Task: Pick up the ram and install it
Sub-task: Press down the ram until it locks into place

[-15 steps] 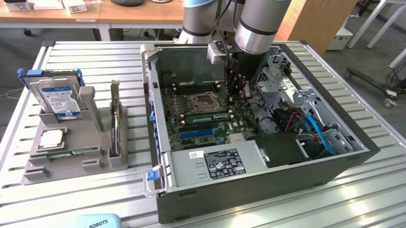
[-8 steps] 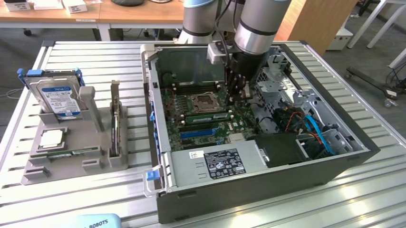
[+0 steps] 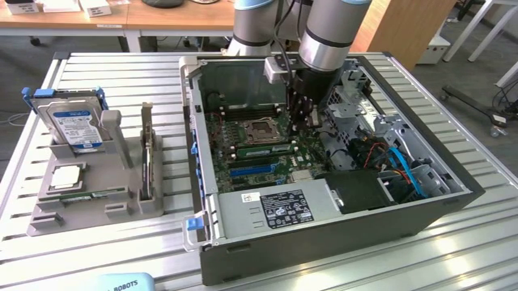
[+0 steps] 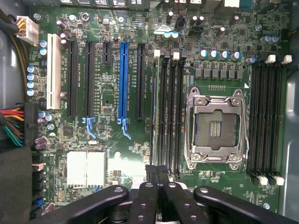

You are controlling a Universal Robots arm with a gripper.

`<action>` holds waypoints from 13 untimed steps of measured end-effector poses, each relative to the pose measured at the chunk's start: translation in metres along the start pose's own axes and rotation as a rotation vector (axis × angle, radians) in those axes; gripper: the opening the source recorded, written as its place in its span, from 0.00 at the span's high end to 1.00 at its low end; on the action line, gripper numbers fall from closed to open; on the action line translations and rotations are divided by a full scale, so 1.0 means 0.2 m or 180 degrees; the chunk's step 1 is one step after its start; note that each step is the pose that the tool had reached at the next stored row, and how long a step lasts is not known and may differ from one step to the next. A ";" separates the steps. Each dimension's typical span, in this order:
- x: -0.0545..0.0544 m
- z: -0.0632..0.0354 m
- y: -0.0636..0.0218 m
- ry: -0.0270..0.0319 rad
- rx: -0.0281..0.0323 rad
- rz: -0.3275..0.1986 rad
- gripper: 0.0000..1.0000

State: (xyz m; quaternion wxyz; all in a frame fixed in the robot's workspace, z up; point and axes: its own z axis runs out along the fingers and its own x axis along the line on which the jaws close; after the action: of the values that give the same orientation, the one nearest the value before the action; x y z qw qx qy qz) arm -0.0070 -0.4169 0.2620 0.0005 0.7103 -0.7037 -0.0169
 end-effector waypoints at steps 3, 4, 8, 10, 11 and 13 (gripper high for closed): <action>0.00 0.001 0.000 -0.0001 0.0000 0.0000 0.90; 0.00 0.001 0.000 -0.0001 0.0000 0.0000 0.90; 0.00 0.005 0.000 -0.0001 0.0000 0.0000 0.90; 0.00 0.005 0.000 0.0000 0.0000 0.0000 0.90; 0.00 0.005 0.000 -0.0001 0.0000 0.0000 0.90; 0.00 0.005 0.000 -0.0001 0.0000 0.0000 0.90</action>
State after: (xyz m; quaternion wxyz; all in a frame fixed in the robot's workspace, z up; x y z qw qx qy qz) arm -0.0070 -0.4169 0.2609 0.0004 0.7103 -0.7037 -0.0170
